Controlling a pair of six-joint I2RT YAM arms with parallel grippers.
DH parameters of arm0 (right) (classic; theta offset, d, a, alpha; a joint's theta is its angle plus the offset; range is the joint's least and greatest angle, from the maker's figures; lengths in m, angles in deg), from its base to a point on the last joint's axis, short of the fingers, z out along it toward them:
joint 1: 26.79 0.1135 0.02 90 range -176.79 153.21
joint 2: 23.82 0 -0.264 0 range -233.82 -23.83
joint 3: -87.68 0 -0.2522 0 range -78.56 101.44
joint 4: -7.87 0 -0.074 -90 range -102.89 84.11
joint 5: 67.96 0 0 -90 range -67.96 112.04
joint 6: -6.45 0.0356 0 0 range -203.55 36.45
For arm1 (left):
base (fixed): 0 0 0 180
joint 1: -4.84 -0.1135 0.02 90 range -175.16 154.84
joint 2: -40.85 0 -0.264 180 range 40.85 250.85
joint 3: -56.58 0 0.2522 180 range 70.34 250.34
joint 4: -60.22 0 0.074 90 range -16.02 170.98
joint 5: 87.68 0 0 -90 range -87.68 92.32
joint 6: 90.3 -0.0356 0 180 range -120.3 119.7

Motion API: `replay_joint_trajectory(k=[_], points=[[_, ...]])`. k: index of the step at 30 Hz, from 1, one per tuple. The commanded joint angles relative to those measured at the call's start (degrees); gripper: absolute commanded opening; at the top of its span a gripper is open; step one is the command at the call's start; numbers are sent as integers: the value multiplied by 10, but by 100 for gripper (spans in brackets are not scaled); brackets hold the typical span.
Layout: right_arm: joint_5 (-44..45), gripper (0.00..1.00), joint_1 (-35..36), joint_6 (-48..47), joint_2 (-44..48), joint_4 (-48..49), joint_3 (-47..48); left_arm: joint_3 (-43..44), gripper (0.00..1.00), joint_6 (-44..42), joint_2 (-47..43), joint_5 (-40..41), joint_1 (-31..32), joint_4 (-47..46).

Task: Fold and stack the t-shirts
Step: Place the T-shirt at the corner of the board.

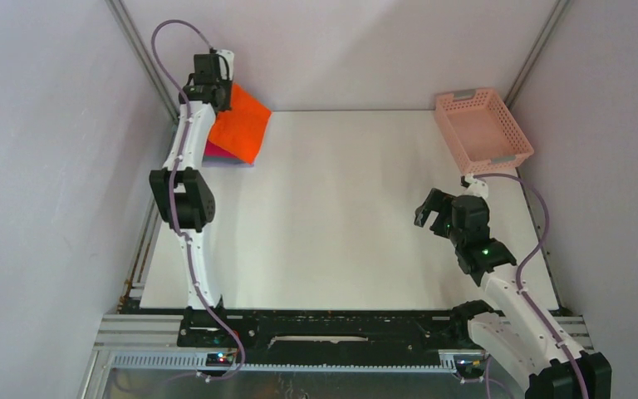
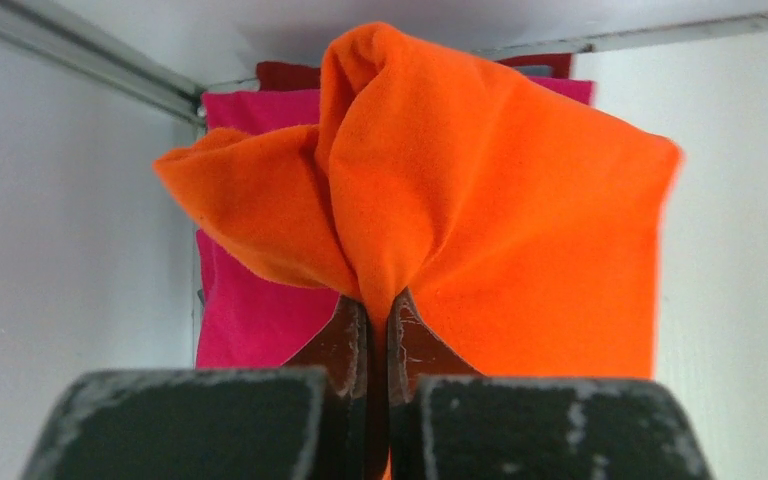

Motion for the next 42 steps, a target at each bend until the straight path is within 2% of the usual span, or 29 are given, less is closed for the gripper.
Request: replay_joint_trajectory(k=[1, 4, 9, 18, 20, 25, 27, 28, 29, 30, 31, 32, 35, 36, 42], points=[[22, 100, -2, -7, -8, 17, 3, 57, 0, 67, 31, 33, -42, -72], [27, 100, -2, -8, -17, 15, 7, 82, 0, 99, 62, 45, -61, -73], [28, 100, -2, -8, -28, 18, 9, 75, 0, 94, 83, 66, -64, -85], [28, 100, -2, -10, -41, 21, 11, 59, 1, 118, 74, 123, -69, -89], [29, 100, -2, -11, -42, 20, 11, 51, 10, 122, 70, 132, -70, -91], [29, 100, -3, -11, -43, 19, 11, 51, 14, 122, 66, 143, -71, -86], [29, 99, -3, -12, -42, 19, 11, 51, 9, 122, 67, 151, -71, -86], [29, 99, -3, -12, -42, 19, 11, 52, 12, 123, 67, 154, -71, -86], [29, 100, -3, -12, -41, 17, 11, 52, 18, 122, 66, 151, -71, -83], [29, 100, -3, -12, -41, 17, 11, 52, 29, 127, 66, 147, -71, -81], [29, 100, -3, -12, -41, 17, 11, 52, 55, 127, 64, 143, -71, -77], [28, 100, -3, -12, -41, 18, 11, 52, 70, 128, 62, 137, -71, -75], [22, 100, -3, -12, -41, 20, 11, 51, 94, 138, 53, 131, -71, -71], [21, 100, -3, -11, -41, 21, 11, 51, 99, 143, 48, 127, -71, -68], [18, 100, -3, -9, -35, 18, 11, 14, 100, 187, -3, 75, -67, -63]])
